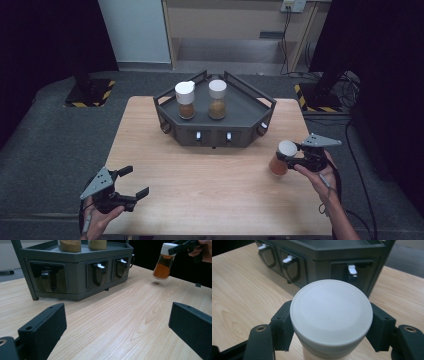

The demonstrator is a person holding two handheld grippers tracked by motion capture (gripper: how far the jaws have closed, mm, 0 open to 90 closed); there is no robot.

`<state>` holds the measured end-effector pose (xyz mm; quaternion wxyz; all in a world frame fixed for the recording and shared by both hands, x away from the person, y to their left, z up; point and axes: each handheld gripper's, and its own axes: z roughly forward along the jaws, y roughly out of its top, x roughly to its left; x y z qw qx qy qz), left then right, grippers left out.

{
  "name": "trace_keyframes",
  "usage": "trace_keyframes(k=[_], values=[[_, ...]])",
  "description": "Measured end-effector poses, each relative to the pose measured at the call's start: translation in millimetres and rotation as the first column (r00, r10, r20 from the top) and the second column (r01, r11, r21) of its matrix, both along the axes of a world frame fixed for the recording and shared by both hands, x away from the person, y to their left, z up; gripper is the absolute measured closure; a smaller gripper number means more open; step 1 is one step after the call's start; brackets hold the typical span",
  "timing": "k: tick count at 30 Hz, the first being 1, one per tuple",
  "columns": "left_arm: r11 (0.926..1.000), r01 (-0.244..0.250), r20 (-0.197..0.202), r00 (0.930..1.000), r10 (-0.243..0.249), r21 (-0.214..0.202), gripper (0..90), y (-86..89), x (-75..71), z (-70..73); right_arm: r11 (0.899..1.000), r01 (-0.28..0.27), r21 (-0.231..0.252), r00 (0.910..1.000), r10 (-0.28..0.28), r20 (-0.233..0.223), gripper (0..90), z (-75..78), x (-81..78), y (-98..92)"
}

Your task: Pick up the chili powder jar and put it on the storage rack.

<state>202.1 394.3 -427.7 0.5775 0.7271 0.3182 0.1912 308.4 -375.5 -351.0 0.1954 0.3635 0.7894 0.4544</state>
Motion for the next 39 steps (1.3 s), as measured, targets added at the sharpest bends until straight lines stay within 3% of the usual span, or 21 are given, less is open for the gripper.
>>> trace_keyframes(k=[11,21,34,39], values=[[0.9999,-0.004,-0.008,1.0,0.004,-0.014,0.6,1.6,0.5,-1.1,0.994,-0.112,0.01,0.9937,0.112,0.005,33.9,19.1,14.2,10.9],[0.9999,-0.005,-0.009,1.0,0.004,-0.014,0.6,1.6,0.2,-1.1,0.98,-0.201,0.005,0.9795,0.201,0.001,33.9,32.9,26.9,27.9],[0.9998,-0.009,-0.007,0.9999,0.009,-0.021,0.5,2.6,-0.8,-1.8,0.963,-0.269,-0.003,0.9631,0.269,-0.007,33.9,44.7,38.3,48.7],[0.9998,-0.006,-0.007,1.0,0.006,-0.02,0.5,2.3,-0.4,-1.8,0.962,-0.272,-0.005,0.9622,0.272,-0.013,33.9,52.7,42.1,54.3]])
